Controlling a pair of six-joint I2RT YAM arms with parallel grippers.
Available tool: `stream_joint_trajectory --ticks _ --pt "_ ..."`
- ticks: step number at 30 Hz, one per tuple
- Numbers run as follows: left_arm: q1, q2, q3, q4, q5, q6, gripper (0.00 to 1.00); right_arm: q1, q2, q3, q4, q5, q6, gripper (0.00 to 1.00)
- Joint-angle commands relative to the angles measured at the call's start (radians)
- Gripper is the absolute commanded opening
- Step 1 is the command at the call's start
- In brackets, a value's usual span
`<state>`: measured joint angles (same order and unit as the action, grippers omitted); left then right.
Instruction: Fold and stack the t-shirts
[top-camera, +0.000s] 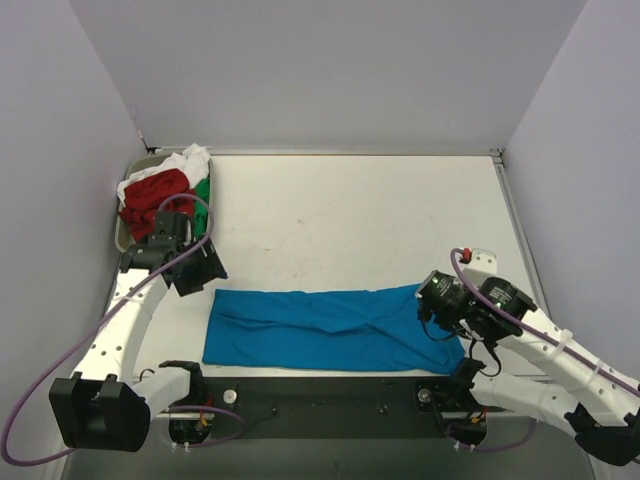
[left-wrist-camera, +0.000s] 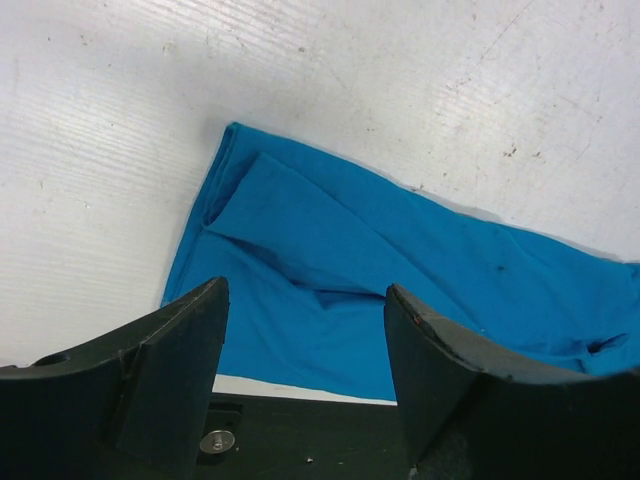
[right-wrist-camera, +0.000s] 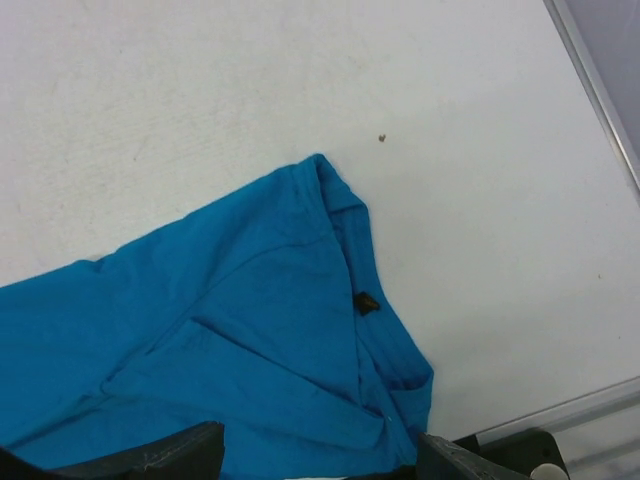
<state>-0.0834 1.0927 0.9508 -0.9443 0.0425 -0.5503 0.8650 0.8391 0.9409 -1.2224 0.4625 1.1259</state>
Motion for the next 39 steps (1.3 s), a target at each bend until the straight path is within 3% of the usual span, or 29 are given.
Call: stream_joint_trajectory --ticks 1,7,13,23,24,27,39 --pt "0.005 -0.011 0.051 0.009 0.011 -0.008 0.73 0.026 0.103 0.113 -0.04 0.131 -0.017 0.79" --pt "0.001 0.051 0.043 0.078 0.083 -0.023 0.73 0.026 0.294 0.18 0.223 0.05 -0.215 0.8" --pt "-0.015 0.125 0.039 0.039 0.068 0.003 0.72 0.032 0.439 0.184 0.32 -0.005 -0.265 0.79" --pt "-0.013 0.259 -0.006 0.047 0.025 -0.008 0.7 0.035 0.401 0.09 0.377 -0.01 -0.265 0.78" --pt "-0.013 0.274 -0.015 0.056 0.025 -0.01 0.6 0.035 0.394 0.082 0.38 -0.012 -0.262 0.78" --pt "-0.015 0.317 -0.035 0.087 0.024 -0.023 0.48 0.039 0.371 0.046 0.394 -0.013 -0.255 0.78" --pt "-0.022 0.449 -0.012 0.147 -0.035 -0.072 0.47 0.045 0.316 -0.031 0.463 -0.031 -0.27 0.77"
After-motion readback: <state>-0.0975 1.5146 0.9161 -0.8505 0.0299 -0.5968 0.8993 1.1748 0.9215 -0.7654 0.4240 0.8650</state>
